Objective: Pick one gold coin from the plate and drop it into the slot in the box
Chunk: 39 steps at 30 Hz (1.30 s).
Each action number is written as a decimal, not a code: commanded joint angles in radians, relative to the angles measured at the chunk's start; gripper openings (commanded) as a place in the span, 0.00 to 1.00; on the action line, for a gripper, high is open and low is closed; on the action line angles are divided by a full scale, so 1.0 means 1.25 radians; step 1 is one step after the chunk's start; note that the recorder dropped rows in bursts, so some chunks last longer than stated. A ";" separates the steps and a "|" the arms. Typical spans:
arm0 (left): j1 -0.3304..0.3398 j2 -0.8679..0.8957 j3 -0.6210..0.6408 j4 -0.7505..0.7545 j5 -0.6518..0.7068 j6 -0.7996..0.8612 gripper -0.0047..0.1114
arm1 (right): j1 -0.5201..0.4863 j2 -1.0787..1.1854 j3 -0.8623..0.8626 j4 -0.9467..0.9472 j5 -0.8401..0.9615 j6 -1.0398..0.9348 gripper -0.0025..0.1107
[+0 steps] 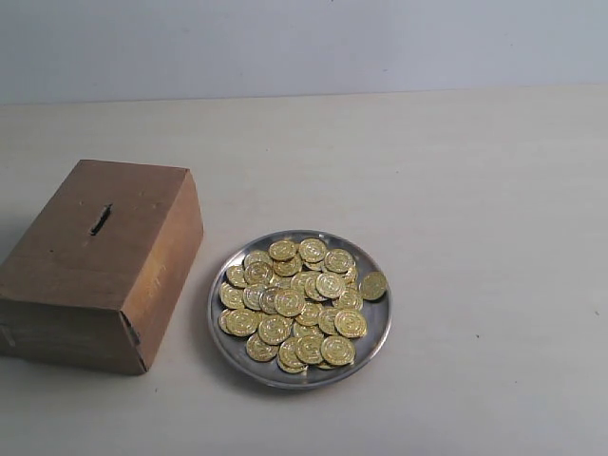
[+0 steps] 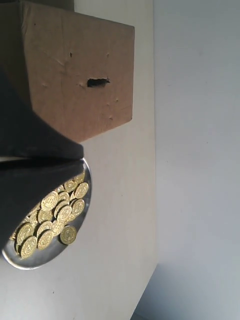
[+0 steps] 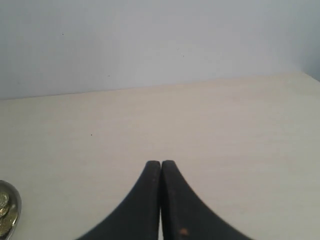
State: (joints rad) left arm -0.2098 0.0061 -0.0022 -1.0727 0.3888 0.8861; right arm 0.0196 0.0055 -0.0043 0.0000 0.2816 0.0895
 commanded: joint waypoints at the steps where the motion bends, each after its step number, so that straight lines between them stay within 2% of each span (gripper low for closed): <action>1: 0.001 -0.005 0.002 -0.003 0.001 -0.002 0.04 | 0.000 -0.004 0.003 -0.013 0.004 -0.011 0.02; 6: 0.001 -0.005 0.002 -0.003 0.001 -0.002 0.04 | -0.027 -0.004 0.003 -0.007 0.006 -0.015 0.02; 39: 0.001 -0.005 0.002 0.014 -0.018 0.016 0.04 | -0.027 -0.004 0.003 0.000 0.002 -0.049 0.02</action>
State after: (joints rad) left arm -0.2098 0.0061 -0.0022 -1.0700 0.3888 0.8880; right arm -0.0080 0.0055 -0.0043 0.0000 0.2873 0.0354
